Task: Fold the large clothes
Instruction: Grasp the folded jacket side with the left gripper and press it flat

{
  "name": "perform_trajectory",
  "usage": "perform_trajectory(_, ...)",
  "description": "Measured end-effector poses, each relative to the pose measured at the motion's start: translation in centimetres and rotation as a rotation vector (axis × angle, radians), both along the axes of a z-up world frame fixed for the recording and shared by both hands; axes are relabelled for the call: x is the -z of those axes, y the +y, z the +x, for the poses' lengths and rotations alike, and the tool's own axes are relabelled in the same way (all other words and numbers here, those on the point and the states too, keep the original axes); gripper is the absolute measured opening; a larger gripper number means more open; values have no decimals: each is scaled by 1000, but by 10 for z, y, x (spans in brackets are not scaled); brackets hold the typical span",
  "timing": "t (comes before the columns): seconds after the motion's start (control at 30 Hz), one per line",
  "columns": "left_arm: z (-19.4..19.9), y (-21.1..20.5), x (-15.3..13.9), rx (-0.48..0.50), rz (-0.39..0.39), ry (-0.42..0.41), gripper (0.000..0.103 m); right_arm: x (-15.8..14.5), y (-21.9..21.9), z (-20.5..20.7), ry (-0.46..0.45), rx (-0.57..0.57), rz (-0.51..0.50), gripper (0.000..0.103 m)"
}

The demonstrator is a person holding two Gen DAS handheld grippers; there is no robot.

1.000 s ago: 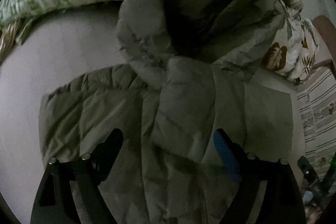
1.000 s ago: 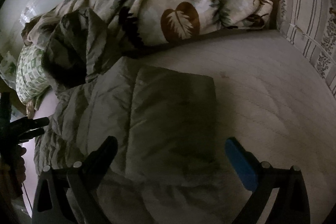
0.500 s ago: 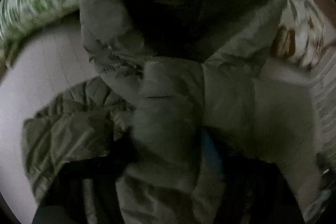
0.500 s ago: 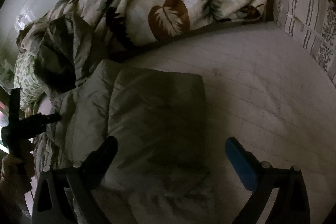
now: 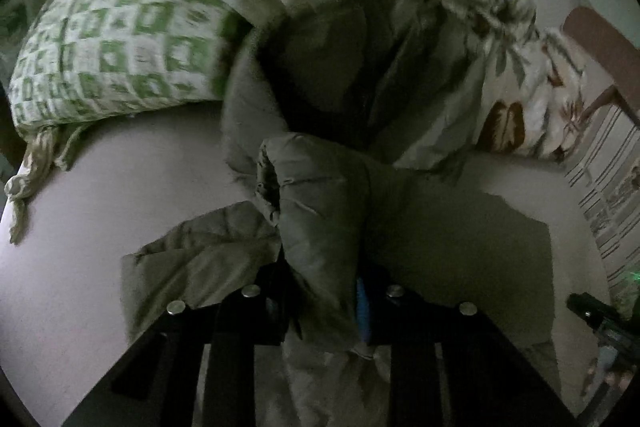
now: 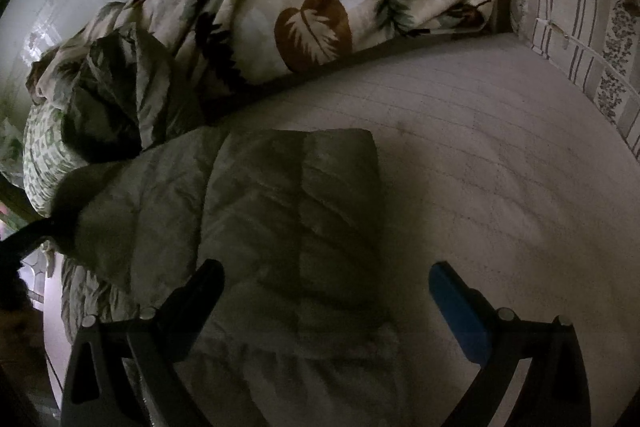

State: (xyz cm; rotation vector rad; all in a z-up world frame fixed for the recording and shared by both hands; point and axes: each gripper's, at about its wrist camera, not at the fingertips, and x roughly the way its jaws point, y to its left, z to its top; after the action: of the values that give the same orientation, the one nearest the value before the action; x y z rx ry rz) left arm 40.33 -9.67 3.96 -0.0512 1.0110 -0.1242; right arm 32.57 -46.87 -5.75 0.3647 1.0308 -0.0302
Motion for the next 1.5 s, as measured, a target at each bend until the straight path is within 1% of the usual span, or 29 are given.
perform_trajectory(0.07,-12,13,-7,-8,-10,-10,26,0,3,-1,0,-1,1,103)
perform_trajectory(0.17,-31,23,-4,-18,-24,-9,26,-1,11,-2,0,-8,0,103)
perform_trajectory(0.2,-28,28,-4,-22,-27,-7,26,-1,15,-2,1,-13,-2,103)
perform_trajectory(0.27,-41,33,0,-32,-35,-4,26,1,21,-1,5,-23,-6,103)
perform_trajectory(0.6,-75,72,20,-102,-82,3,26,19,46,9,42,-63,-19,103)
perform_trajectory(0.83,-99,82,48,-142,-95,20,27,41,63,18,79,-88,-43,103)
perform_trajectory(0.97,-100,81,64,-154,-73,31,27,55,69,23,102,-92,-59,103)
perform_trajectory(1.0,-100,81,67,-163,-79,36,27,58,70,24,106,-94,-60,103)
perform_trajectory(1.13,-105,80,67,-164,-69,27,27,65,70,26,119,-88,-53,103)
perform_trajectory(1.23,-111,79,62,-158,-54,23,27,64,70,25,120,-90,-64,103)
perform_trajectory(1.33,-117,75,56,-143,-33,12,27,52,75,23,99,-99,-108,103)
perform_trajectory(1.43,-118,75,59,-134,-18,20,28,48,82,23,89,-127,-148,103)
perform_trajectory(1.5,-116,76,63,-136,-19,33,30,53,84,25,101,-125,-144,103)
